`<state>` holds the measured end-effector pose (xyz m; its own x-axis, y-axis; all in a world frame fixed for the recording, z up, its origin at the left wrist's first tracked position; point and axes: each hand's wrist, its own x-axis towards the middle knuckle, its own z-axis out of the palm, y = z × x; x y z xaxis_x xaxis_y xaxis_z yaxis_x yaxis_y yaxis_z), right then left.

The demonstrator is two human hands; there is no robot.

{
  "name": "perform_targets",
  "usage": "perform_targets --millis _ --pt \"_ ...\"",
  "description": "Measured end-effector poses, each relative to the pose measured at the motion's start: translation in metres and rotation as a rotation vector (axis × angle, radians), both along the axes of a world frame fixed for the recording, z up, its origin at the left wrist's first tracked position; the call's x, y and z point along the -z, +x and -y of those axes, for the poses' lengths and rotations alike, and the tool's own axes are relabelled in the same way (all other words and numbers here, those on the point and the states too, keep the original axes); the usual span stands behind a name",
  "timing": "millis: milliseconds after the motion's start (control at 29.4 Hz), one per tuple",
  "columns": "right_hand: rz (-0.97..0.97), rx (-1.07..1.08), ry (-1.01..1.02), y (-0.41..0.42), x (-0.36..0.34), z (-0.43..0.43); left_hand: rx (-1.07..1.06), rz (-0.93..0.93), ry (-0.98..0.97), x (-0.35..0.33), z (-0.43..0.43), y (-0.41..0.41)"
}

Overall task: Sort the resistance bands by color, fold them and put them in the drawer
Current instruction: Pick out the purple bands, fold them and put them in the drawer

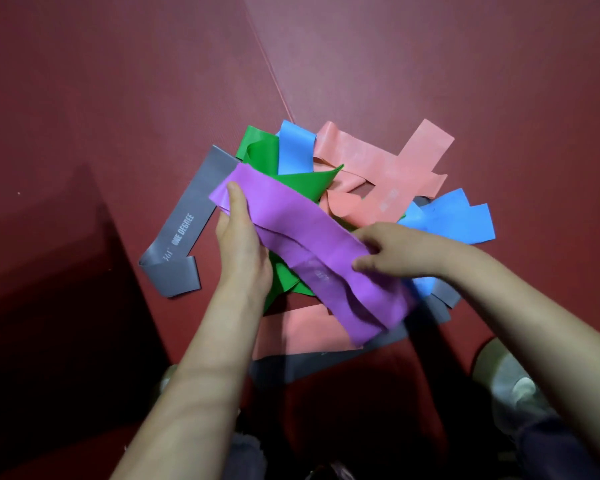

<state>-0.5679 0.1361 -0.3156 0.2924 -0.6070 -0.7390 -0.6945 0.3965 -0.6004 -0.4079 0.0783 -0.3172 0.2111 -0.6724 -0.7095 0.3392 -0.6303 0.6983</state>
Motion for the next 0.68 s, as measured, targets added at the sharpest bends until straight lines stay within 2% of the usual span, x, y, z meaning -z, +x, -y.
perform_targets --millis 102,272,374,476,612,679 --pt "0.135 -0.039 0.144 -0.005 -0.004 0.001 0.024 0.007 0.016 -0.002 -0.002 -0.001" --pt "0.198 -0.010 0.199 -0.001 -0.001 -0.004 0.057 0.032 0.020 0.000 -0.003 0.000" --pt "0.365 0.081 0.313 -0.007 -0.009 -0.001 0.042 0.037 0.004 0.002 -0.001 0.001" --pt "0.451 0.047 0.385 -0.013 -0.015 0.001 0.025 0.020 0.007 0.002 0.001 0.002" --pt "0.323 -0.072 0.468 0.001 -0.010 -0.009 0.052 -0.024 0.037 0.002 -0.002 0.000" --pt "0.220 -0.062 0.440 0.013 0.000 -0.016 0.057 -0.024 0.044 0.002 -0.002 -0.002"
